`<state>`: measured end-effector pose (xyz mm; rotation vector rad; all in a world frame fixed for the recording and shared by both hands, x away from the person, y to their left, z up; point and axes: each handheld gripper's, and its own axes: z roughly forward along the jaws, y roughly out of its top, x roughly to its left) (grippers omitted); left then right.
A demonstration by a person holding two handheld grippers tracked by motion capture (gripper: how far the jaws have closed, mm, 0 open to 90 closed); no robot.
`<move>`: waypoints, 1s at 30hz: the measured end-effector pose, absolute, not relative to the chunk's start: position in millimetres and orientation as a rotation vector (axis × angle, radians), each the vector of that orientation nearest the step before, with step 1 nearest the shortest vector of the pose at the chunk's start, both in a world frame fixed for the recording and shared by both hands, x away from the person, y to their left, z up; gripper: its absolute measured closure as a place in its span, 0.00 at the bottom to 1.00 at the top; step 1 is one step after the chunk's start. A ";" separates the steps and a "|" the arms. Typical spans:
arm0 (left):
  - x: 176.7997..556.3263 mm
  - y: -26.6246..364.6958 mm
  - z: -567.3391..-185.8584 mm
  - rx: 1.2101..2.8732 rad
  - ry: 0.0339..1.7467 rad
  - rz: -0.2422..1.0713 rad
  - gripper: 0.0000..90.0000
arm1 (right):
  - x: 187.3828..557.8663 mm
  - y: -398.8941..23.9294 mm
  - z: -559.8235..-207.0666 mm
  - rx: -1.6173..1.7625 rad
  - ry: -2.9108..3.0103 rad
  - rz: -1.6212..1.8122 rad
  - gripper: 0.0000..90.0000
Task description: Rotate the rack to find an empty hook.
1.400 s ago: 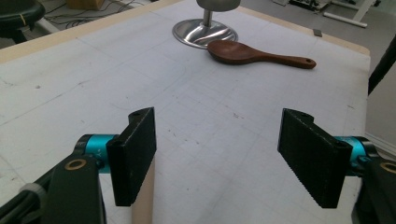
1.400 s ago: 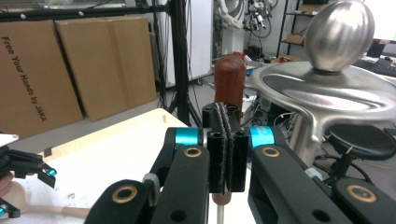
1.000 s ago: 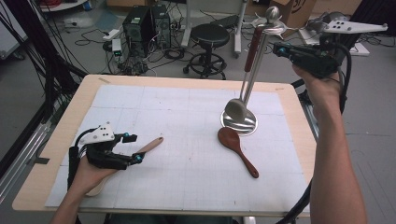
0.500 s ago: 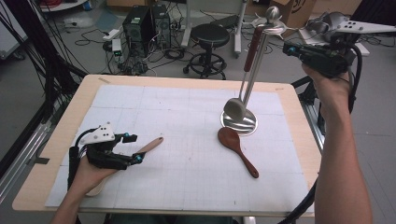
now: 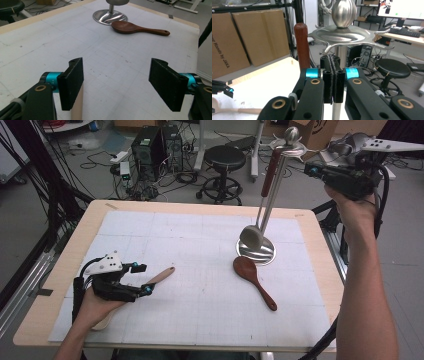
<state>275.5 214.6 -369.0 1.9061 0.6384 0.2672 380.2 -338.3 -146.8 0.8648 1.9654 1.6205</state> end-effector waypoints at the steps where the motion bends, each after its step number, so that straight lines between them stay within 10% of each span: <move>1: 275.6 214.5 -369.2 1.907 0.638 0.267 0.32 | 380.2 -338.4 -146.5 0.858 1.963 1.632 1.00; 30: 275.8 214.8 -369.8 1.907 0.642 0.268 0.32 | 387.3 -298.9 -140.9 0.768 2.023 1.649 1.00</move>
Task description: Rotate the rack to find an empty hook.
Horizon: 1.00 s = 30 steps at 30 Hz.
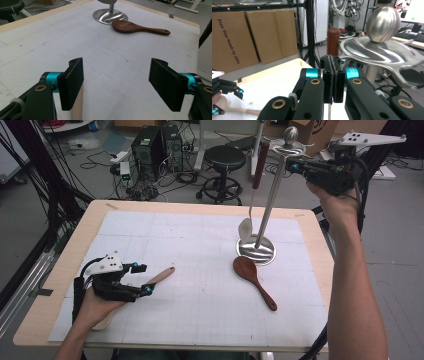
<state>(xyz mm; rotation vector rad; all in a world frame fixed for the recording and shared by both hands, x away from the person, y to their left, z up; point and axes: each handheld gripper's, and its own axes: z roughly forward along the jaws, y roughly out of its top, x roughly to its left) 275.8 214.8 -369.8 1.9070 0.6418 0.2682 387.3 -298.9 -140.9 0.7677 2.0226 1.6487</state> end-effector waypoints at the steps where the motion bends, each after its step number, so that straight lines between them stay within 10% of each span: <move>1: 275.7 214.9 -369.8 1.905 0.646 0.268 0.32 | 387.9 -297.4 -140.9 0.764 2.020 1.650 1.00; 30: 275.5 216.1 -369.2 1.907 0.639 0.274 0.32 | 396.5 -275.2 -143.6 0.783 1.995 1.649 1.00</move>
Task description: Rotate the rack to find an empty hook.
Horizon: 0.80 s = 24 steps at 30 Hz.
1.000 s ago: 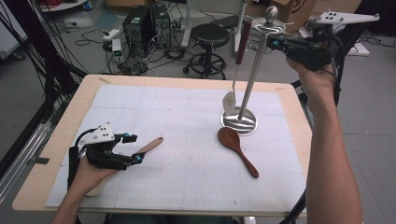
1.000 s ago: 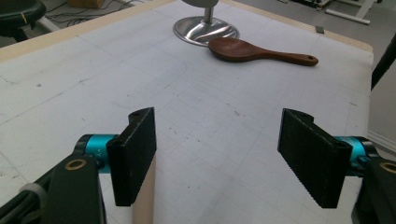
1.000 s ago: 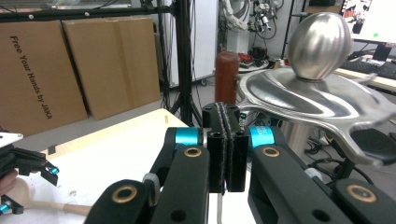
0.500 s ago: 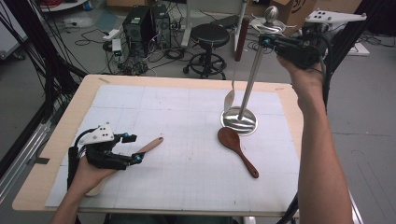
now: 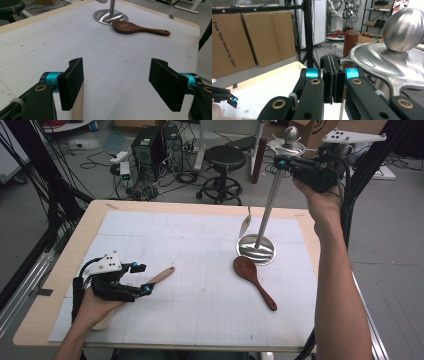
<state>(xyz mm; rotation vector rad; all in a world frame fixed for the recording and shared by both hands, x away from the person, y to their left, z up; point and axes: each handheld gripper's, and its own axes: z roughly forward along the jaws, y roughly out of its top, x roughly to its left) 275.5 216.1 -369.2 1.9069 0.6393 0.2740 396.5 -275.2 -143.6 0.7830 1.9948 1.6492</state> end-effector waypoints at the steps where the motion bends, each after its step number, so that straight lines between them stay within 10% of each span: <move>1: 275.5 215.9 -369.3 1.907 0.639 0.274 0.32 | 396.2 -275.6 -143.5 0.782 1.996 1.648 1.00; 24: 275.1 213.1 -370.0 1.913 0.638 0.269 0.32 | 383.2 -303.8 -148.2 0.782 2.011 1.649 1.00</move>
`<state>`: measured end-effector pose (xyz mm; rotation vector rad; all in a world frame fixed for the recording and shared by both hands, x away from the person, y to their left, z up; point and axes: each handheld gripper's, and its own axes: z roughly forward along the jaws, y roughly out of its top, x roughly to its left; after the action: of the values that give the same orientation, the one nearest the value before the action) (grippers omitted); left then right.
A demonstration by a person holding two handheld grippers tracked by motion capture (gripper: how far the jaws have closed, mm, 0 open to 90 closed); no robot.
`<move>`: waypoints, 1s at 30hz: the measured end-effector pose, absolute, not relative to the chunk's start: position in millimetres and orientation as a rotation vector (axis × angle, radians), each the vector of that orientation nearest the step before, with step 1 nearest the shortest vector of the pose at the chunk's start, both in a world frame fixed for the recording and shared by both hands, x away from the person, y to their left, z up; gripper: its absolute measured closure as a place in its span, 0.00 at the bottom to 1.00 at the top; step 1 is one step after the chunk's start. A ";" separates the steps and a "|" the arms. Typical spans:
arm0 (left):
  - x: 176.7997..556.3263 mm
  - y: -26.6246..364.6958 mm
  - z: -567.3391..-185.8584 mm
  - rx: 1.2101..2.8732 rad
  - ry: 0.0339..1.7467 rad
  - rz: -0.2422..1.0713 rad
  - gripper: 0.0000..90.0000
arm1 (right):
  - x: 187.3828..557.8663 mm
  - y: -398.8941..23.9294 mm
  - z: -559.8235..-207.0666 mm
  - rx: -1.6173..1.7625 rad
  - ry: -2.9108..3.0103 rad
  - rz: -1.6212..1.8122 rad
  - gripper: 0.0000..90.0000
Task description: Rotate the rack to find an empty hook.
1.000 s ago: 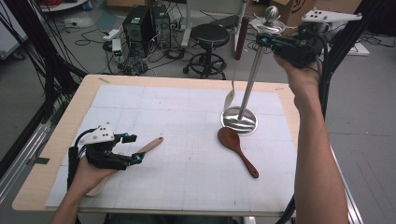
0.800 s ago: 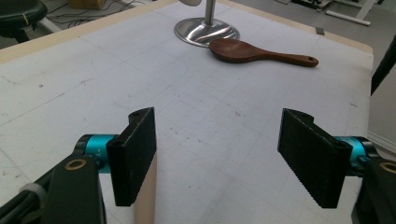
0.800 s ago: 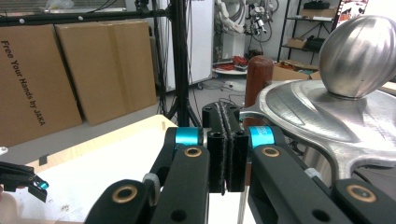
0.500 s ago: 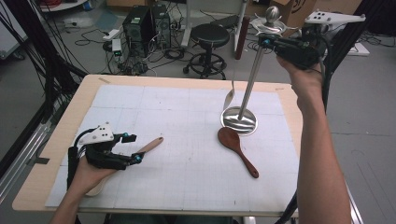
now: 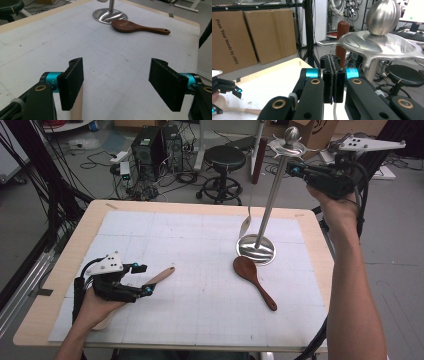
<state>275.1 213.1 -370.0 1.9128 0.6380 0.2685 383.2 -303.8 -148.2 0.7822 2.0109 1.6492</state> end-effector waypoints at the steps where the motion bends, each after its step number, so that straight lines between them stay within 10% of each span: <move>1: 275.1 213.1 -370.0 1.913 0.638 0.269 0.32 | 382.8 -305.0 -148.5 0.774 2.006 1.652 1.00; 30: 275.9 212.9 -370.8 1.918 0.635 0.267 0.32 | 379.9 -337.8 -147.4 0.841 1.951 1.647 1.00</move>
<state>275.9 212.9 -370.8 1.9180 0.6350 0.2675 379.9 -337.8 -147.4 0.8412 1.9510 1.6469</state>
